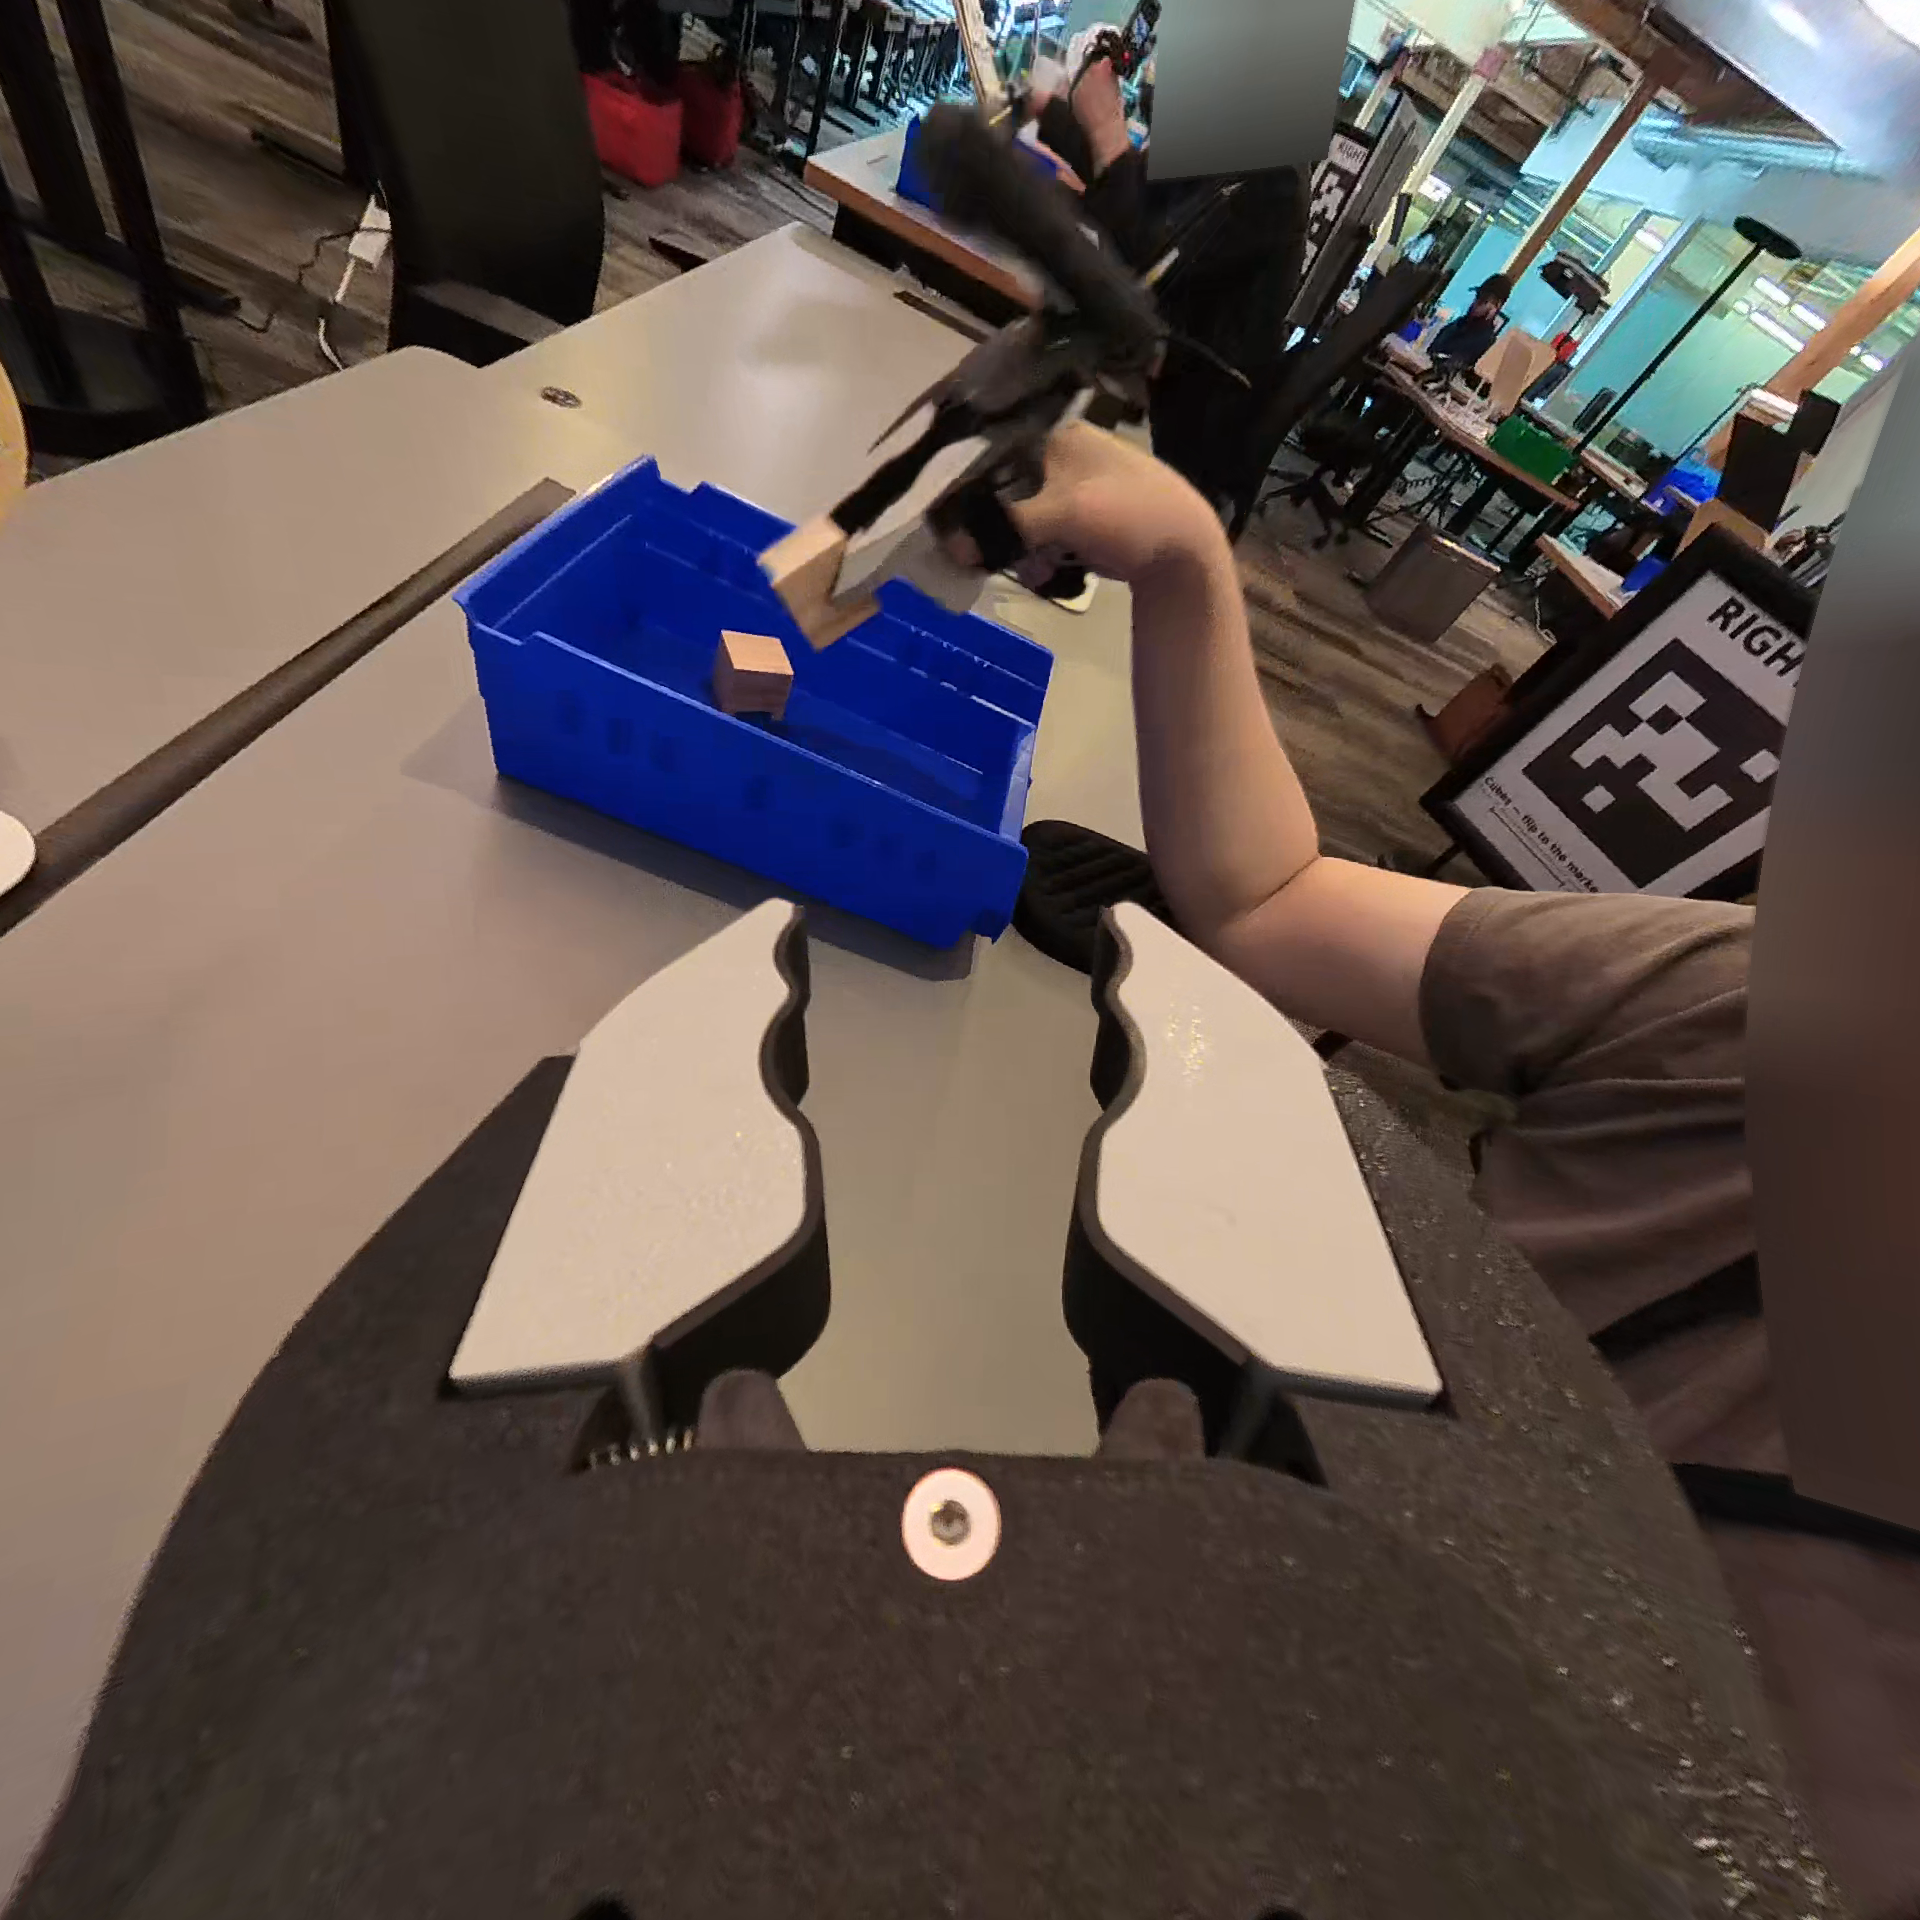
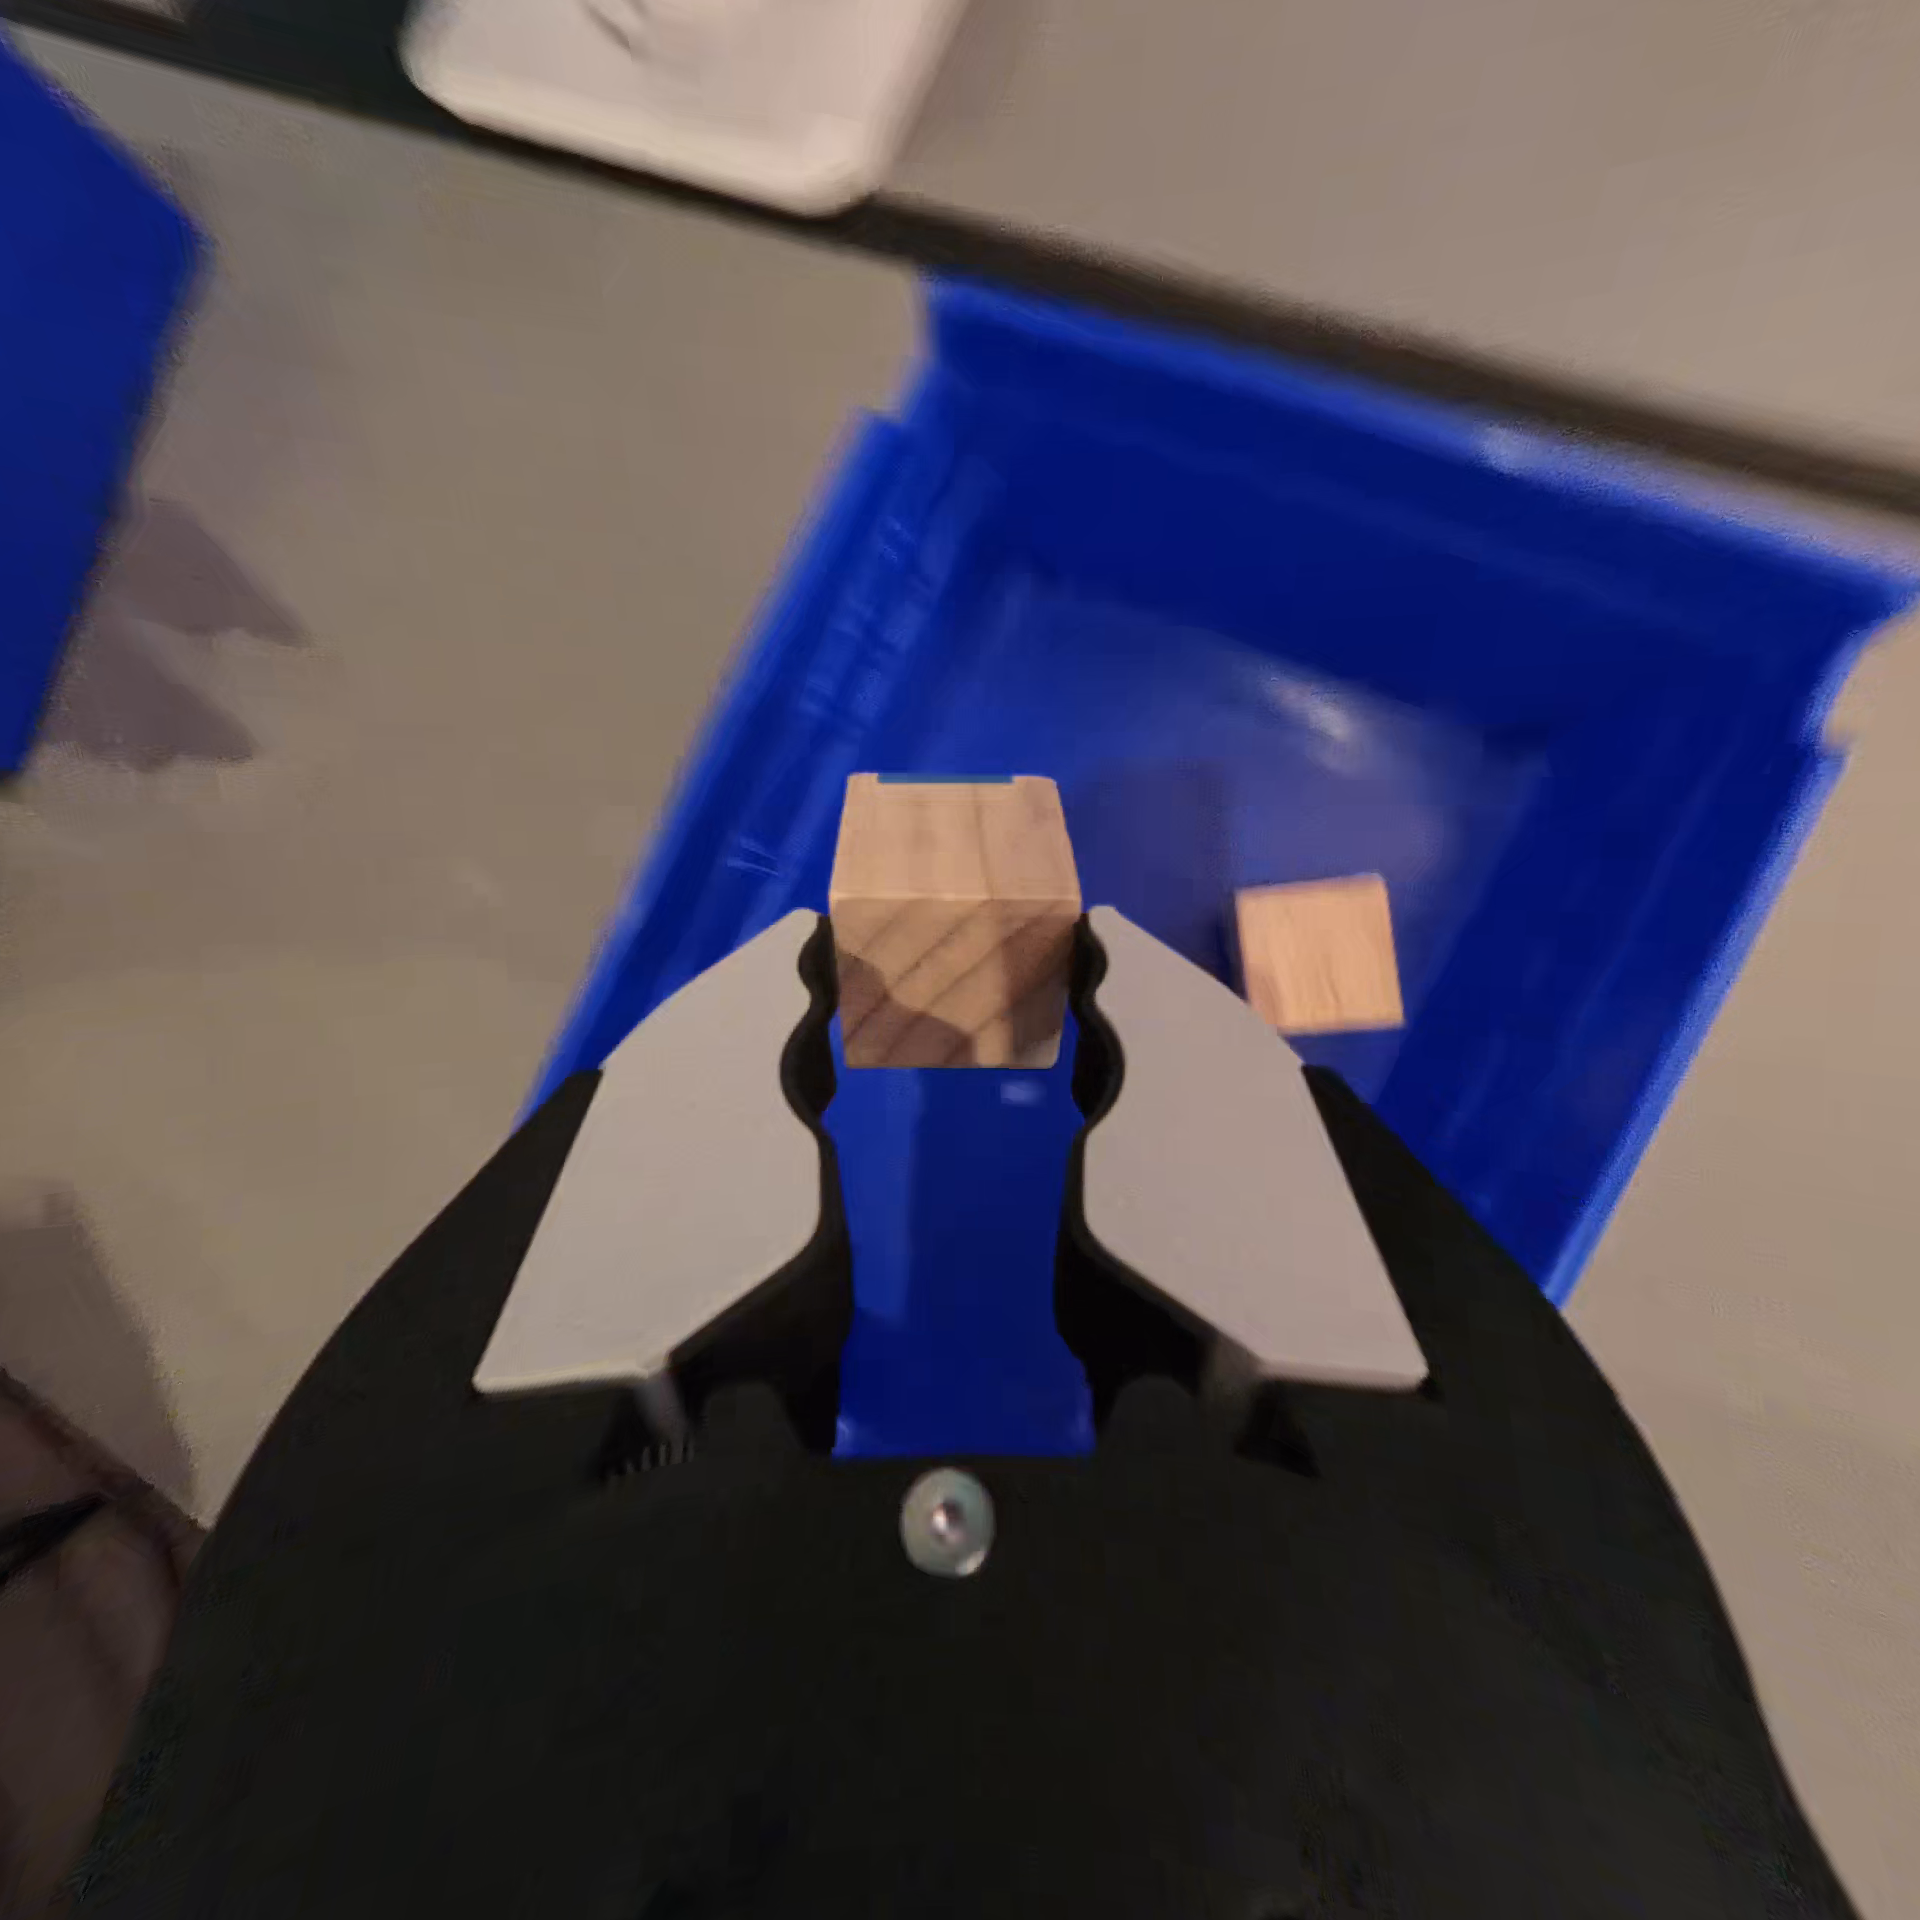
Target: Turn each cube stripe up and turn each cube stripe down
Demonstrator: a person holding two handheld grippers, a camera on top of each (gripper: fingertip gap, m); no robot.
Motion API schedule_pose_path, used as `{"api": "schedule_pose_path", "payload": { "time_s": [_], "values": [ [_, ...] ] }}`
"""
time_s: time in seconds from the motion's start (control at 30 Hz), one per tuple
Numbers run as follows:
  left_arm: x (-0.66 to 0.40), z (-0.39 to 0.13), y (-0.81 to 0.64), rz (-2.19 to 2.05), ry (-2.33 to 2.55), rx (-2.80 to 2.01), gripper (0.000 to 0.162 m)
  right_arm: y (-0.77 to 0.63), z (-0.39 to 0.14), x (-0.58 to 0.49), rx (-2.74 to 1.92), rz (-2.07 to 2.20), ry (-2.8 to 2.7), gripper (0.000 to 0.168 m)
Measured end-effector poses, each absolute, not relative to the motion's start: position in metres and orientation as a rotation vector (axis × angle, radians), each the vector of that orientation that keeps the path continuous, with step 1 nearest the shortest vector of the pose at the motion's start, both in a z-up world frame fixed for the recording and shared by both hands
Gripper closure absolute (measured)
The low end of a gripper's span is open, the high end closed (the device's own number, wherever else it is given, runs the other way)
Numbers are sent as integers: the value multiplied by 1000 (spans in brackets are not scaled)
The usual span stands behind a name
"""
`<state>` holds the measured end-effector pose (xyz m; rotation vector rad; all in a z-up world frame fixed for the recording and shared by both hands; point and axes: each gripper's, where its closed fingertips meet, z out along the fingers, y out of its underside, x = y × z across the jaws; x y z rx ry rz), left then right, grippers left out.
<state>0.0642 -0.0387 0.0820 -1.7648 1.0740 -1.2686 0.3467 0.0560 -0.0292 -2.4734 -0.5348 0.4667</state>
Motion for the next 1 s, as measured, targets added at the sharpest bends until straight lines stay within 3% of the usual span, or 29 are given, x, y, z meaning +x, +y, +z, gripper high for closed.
{"api": "schedule_pose_path", "payload": {
  "time_s": [0.13,0.37,0.67,1.0],
  "values": [
    [64,82,-40,-1269,1075,-1773,112,73,-95,368,-2719,358,-420,124],
    [57,76,-34,-1171,1086,-1805,115,82,-133,371,-2843,146,-380,124],
    [47,86,-34,-1303,1024,-1814,117,92,-126,362,-2780,149,-391,118],
    [-106,53,24,-455,841,-2139,122,98,-64,352,-2526,201,-450,117]
  ]
}}
